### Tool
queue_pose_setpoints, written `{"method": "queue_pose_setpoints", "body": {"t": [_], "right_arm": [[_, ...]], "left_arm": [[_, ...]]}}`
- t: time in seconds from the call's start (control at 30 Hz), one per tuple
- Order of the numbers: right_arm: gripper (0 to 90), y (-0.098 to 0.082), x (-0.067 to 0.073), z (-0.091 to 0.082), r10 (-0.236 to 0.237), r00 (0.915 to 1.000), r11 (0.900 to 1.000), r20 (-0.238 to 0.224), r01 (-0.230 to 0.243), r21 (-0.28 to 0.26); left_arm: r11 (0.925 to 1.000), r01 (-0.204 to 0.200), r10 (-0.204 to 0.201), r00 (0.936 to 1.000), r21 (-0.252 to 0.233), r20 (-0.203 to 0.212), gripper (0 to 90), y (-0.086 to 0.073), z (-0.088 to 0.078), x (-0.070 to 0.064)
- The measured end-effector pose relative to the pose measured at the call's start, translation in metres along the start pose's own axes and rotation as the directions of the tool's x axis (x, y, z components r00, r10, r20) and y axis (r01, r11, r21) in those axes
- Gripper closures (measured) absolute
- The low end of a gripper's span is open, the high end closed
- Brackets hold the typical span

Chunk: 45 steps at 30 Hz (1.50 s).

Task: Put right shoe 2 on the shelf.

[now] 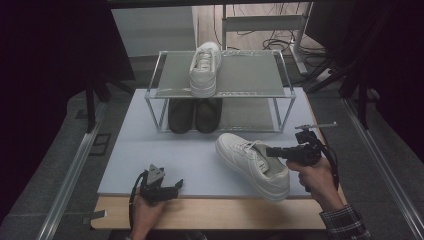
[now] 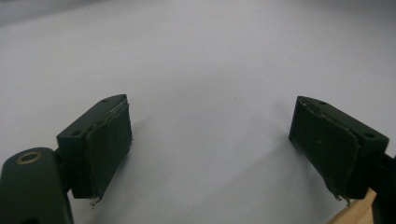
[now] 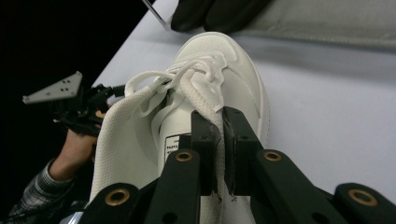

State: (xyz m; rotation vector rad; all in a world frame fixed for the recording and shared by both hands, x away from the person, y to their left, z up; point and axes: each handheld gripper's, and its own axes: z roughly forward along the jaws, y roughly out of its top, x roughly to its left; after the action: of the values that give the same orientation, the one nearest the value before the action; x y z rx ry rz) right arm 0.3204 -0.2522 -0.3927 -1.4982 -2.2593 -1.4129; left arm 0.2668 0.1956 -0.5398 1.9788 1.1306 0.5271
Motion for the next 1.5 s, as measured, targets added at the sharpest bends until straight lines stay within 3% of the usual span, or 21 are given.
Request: {"method": "queue_pose_setpoints", "body": {"t": [0.8,1.2,1.5], "right_arm": [[84.3,0.044,0.022,-0.038,0.027,0.9978,0.994,-0.061,-0.033,-0.104],[84.4,0.065,0.03,-0.055,0.057,0.9952,0.984,-0.08,-0.07,-0.166],[84.4,0.081,0.038,-0.064,0.057,0.9955,0.976,-0.076,-0.071,-0.207]], "left_arm": [[1.0,-0.003,0.003,1.0,0.004,0.0,12.8,0.0,0.0,0.0],[1.0,-0.002,0.002,1.0,0.003,0.001,12.7,0.0,0.0,0.0],[1.0,-0.003,0.003,1.0,0.003,0.001,12.8,0.0,0.0,0.0]]}}
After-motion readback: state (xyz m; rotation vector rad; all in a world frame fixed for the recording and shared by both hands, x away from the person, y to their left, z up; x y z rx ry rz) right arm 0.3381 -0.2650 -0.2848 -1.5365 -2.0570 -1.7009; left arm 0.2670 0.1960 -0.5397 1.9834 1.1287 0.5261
